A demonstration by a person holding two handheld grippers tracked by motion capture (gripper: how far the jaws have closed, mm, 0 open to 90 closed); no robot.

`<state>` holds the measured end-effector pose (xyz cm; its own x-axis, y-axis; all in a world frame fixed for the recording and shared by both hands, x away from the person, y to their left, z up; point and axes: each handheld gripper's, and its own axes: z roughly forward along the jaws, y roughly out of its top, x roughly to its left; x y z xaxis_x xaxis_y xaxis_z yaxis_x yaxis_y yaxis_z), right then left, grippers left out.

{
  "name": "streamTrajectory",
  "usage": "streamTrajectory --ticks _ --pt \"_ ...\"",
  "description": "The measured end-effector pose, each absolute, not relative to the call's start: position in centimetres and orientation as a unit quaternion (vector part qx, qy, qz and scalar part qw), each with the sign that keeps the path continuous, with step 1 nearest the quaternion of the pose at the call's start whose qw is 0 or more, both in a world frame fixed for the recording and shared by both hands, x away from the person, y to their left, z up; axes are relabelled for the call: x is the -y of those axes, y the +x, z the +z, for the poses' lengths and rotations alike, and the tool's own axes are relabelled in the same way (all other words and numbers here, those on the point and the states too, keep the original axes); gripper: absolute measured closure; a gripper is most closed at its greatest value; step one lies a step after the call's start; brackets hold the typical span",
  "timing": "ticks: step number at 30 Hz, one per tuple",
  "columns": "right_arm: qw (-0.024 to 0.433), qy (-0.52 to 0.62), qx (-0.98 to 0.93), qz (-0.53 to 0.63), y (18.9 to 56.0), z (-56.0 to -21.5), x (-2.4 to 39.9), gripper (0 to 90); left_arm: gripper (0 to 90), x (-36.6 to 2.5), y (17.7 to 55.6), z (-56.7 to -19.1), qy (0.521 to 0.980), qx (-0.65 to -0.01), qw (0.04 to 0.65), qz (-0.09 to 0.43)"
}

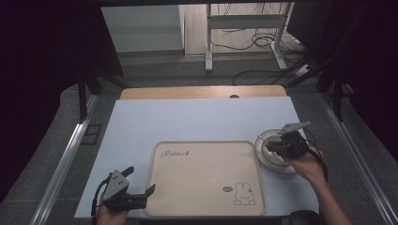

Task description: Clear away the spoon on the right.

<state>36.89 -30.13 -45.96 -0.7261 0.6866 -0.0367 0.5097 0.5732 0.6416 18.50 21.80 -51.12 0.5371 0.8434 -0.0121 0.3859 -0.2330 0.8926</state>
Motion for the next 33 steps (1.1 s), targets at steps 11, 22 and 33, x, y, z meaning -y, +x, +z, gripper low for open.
streamTrajectory --ticks 11,22,33 --pt "0.156 0.346 -0.872 0.311 36.8 -45.5 30.2 86.7 3.6 -21.8 18.5 -51.1 0.747 -0.412 0.459 0.249" --pt "0.165 0.348 -0.866 0.321 36.4 -44.3 30.3 86.7 3.5 -21.8 18.5 -51.1 0.743 -0.415 0.461 0.251" --pt "0.169 0.347 -0.864 0.323 36.0 -43.1 30.2 86.7 3.5 -22.0 18.5 -51.1 0.74 -0.417 0.463 0.252"
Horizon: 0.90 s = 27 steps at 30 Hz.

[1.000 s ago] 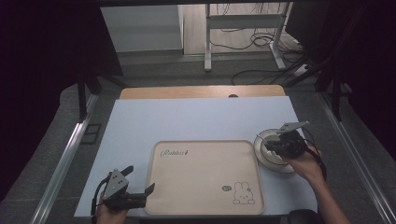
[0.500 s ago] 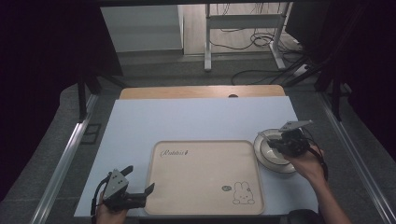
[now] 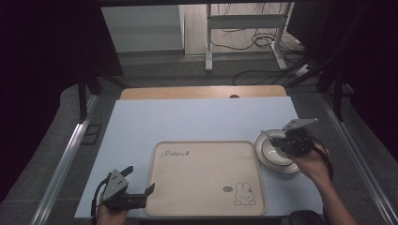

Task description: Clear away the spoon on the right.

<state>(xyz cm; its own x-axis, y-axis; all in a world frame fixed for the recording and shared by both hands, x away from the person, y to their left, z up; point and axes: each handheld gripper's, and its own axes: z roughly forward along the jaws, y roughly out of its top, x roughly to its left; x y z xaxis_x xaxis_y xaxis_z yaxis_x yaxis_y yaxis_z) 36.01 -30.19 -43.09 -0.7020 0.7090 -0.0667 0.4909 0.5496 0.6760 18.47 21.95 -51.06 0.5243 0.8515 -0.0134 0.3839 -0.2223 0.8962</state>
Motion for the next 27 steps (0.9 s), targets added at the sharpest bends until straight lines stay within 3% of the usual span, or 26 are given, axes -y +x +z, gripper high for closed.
streamTrajectory --ticks 27 --pt "0.154 0.341 -0.87 0.321 34.6 -38.8 29.3 86.7 3.5 -22.0 18.4 -51.0 0.738 -0.417 0.465 0.254"
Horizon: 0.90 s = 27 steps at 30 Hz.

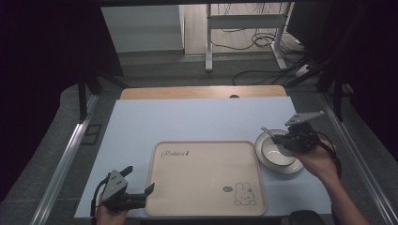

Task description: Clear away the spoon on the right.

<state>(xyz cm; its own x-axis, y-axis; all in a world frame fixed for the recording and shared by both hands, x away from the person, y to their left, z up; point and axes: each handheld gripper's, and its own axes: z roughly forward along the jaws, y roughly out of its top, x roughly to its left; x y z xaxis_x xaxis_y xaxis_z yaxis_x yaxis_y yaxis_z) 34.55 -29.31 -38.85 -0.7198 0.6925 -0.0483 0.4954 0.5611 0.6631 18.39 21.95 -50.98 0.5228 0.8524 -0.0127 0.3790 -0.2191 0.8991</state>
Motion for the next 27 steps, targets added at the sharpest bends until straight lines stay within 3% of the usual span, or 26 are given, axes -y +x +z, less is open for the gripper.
streamTrajectory --ticks 13,27 --pt "0.131 0.33 -0.879 0.317 32.5 -37.6 27.3 86.7 3.5 -22.0 18.4 -50.9 0.738 -0.417 0.466 0.255" --pt "0.097 0.316 -0.889 0.317 31.2 -38.3 25.3 86.7 3.5 -22.0 18.3 -50.9 0.738 -0.416 0.466 0.255"
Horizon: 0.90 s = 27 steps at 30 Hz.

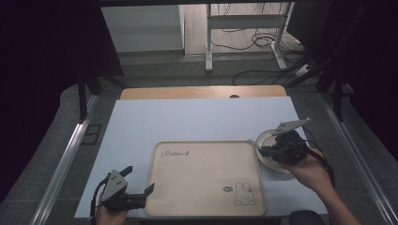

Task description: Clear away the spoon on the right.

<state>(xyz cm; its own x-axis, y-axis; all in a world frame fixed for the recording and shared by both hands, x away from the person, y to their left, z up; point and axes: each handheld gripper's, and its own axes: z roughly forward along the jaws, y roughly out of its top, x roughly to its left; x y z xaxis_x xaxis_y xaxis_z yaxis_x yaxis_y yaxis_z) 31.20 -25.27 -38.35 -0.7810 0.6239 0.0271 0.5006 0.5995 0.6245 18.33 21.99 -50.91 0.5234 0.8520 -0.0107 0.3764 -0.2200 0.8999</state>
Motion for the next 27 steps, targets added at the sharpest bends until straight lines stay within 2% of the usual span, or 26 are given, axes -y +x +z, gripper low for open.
streamTrajectory --ticks 27 --pt "0.078 0.299 -0.908 0.284 30.8 -42.7 22.0 86.7 3.5 -22.1 18.3 -50.9 0.739 -0.415 0.466 0.256"
